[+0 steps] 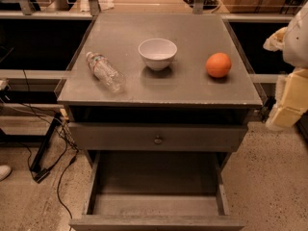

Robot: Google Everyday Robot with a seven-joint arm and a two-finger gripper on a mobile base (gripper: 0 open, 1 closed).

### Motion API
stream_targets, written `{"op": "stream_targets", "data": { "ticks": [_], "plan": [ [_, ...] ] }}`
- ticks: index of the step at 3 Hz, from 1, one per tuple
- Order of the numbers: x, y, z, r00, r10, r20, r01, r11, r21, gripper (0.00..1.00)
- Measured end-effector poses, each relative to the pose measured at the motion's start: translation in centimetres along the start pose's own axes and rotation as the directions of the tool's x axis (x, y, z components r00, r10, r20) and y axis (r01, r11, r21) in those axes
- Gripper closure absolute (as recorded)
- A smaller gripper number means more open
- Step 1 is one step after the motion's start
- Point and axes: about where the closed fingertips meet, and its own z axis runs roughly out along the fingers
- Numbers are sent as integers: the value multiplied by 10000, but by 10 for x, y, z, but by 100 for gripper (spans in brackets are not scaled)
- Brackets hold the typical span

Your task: Place orange into middle drawer

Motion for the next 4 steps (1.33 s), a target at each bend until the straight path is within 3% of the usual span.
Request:
{"op": "stream_targets", "data": {
  "ticks": [1,3,4],
  "plan": [
    [-2,-1,0,10000,-13,72,13,10000,25,0],
    [-34,-38,5,9953,-849,468,800,9921,970,0],
    [-35,-38,5,9952,-855,477,805,9920,970,0]
  ]
}}
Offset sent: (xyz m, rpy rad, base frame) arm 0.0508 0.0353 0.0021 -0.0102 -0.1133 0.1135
